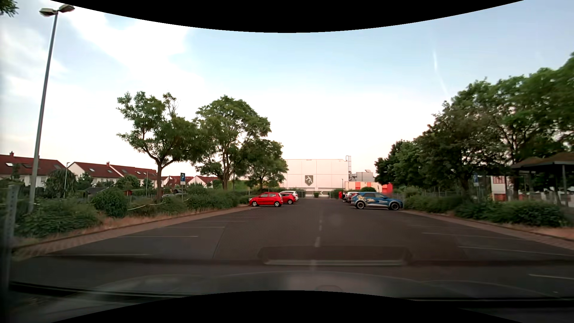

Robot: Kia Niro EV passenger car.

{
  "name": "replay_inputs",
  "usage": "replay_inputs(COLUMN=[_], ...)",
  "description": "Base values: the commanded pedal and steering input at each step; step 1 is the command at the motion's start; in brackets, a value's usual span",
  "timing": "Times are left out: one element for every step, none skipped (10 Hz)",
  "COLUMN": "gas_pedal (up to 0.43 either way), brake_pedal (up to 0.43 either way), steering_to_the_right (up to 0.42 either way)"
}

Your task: Follow the waypoints while adhering to traffic rules and regulations

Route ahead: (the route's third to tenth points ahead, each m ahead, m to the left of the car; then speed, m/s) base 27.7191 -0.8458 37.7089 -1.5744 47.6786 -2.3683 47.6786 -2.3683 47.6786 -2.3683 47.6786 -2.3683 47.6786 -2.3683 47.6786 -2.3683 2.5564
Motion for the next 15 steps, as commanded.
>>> replay_inputs(gas_pedal=[0.079,0.079,0.079,0.079,0.079,0.079,0.079,0.079,0.079,0.079,0.079,0.079,0.079,0.079,0.079], brake_pedal=[0.000,0.000,0.000,0.000,0.000,0.000,0.000,0.000,0.000,0.000,0.000,0.000,0.000,0.000,0.000], steering_to_the_right=[0.081,0.065,0.059,0.052,0.037,0.025,0.018,0.014,0.011,0.009,0.006,0.004,0.004,0.004,0.004])
